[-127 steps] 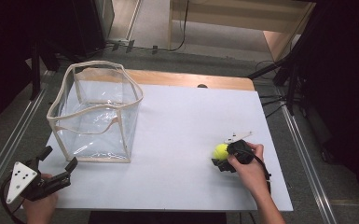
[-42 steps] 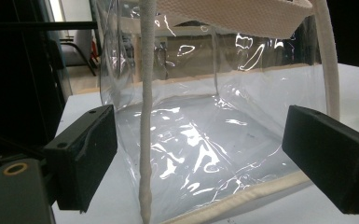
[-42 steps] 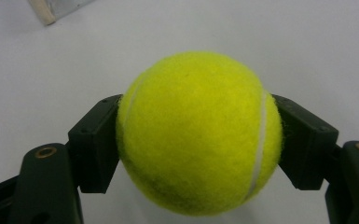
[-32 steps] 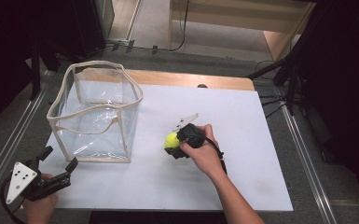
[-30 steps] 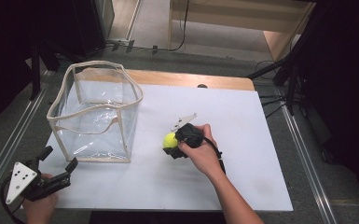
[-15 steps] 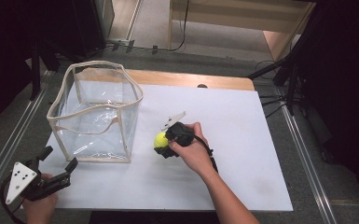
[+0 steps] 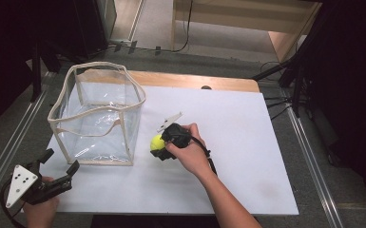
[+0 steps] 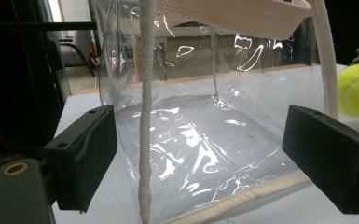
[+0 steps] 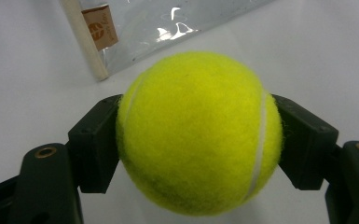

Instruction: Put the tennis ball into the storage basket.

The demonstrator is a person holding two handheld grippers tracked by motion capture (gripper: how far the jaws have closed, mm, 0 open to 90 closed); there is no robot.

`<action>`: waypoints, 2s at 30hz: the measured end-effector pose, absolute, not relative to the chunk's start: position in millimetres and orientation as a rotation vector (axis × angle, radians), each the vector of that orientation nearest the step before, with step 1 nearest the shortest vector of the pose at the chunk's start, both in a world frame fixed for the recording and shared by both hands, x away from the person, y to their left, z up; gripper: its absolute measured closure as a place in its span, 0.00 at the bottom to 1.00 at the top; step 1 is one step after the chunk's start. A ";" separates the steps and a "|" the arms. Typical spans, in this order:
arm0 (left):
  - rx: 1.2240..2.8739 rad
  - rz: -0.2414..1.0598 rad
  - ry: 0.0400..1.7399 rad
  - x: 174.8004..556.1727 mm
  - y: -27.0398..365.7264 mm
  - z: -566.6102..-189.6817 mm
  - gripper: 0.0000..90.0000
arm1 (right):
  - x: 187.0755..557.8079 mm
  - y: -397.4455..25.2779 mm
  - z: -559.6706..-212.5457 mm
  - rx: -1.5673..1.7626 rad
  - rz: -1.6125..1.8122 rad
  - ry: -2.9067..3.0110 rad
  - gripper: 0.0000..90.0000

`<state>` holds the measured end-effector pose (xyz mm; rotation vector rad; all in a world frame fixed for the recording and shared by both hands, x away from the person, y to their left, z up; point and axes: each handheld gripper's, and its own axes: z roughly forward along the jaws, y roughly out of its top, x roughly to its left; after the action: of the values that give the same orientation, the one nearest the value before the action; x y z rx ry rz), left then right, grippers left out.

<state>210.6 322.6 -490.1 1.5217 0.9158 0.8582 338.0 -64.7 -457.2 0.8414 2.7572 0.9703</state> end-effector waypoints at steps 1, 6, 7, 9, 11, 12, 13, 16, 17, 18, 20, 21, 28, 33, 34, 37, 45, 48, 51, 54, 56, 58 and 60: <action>1.521 0.858 0.918 210.5 322.6 -490.0 0.12 | 338.0 -63.7 -456.5 0.845 0.967 2.758 0.26; 1.521 0.858 0.918 210.5 322.6 -490.0 0.12 | 339.3 -58.0 -455.7 0.837 0.987 2.763 0.26; 1.521 0.858 0.918 210.5 322.6 -490.0 0.12 | 339.4 -56.7 -455.4 0.836 0.991 2.764 0.26; 1.522 0.857 0.917 210.5 322.7 -490.0 0.12 | 339.7 -54.1 -454.6 0.819 1.000 2.769 0.26; 1.518 0.855 0.919 210.6 322.7 -490.1 0.12 | 339.9 -51.9 -453.1 0.807 1.001 2.773 0.26; 1.521 0.856 0.917 210.6 322.8 -490.0 0.12 | 340.1 -50.8 -452.0 0.808 1.006 2.772 0.26; 1.521 0.857 0.916 210.6 322.8 -490.0 0.12 | 340.4 -50.3 -450.6 0.805 1.010 2.776 0.26; 1.515 0.854 0.916 210.7 322.8 -490.2 0.12 | 341.2 -48.6 -445.9 0.793 1.014 2.775 0.26; 1.515 0.853 0.916 210.8 322.8 -490.2 0.12 | 341.9 -48.3 -444.1 0.782 1.018 2.778 0.26; 1.515 0.854 0.917 210.7 322.8 -490.2 0.12 | 342.3 -48.2 -442.2 0.778 1.025 2.781 0.26; 1.517 0.855 0.919 210.6 322.7 -490.1 0.12 | 343.5 -48.7 -438.8 0.778 1.041 2.790 0.26; 1.516 0.855 0.916 210.6 322.8 -490.2 0.12 | 344.2 -48.9 -437.2 0.773 1.053 2.793 0.26; 1.518 0.857 0.918 210.6 322.7 -490.1 0.12 | 346.2 -49.6 -423.6 0.743 1.066 2.790 0.26; 1.518 0.857 0.918 210.5 322.7 -490.1 0.12 | 347.6 -49.7 -414.6 0.724 1.068 2.793 0.26; 1.517 0.856 0.919 210.5 322.7 -490.1 0.12 | 348.4 -50.0 -412.5 0.720 1.077 2.795 0.26; 1.515 0.854 0.917 210.7 322.9 -490.2 0.12 | 349.9 -50.4 -407.0 0.708 1.096 2.793 0.26; 1.515 0.854 0.917 210.6 322.8 -490.2 0.12 | 352.2 -51.7 -391.6 0.694 1.101 2.780 0.26; 1.510 0.854 0.917 210.8 322.4 -490.3 0.12 | 353.7 -52.3 -386.3 0.678 1.106 2.779 0.26; 1.513 0.853 0.916 210.8 322.8 -490.3 0.12 | 354.5 -52.8 -382.0 0.677 1.102 2.781 0.26; 1.513 0.855 0.917 210.8 322.8 -490.3 0.12 | 355.2 -53.1 -379.3 0.675 1.095 2.771 0.26; 1.514 0.853 0.916 210.9 322.9 -490.3 0.12 | 355.8 -53.6 -377.9 0.666 1.100 2.769 0.26; 1.514 0.853 0.916 210.9 323.0 -490.3 0.12 | 356.5 -53.9 -376.4 0.661 1.107 2.767 0.26; 1.512 0.852 0.916 210.9 322.9 -490.3 0.12 | 357.0 -54.3 -374.1 0.663 1.113 2.765 0.26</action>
<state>210.9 322.9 -490.3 1.5122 0.9161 0.8525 357.0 -54.3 -374.1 0.6630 2.7649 1.1126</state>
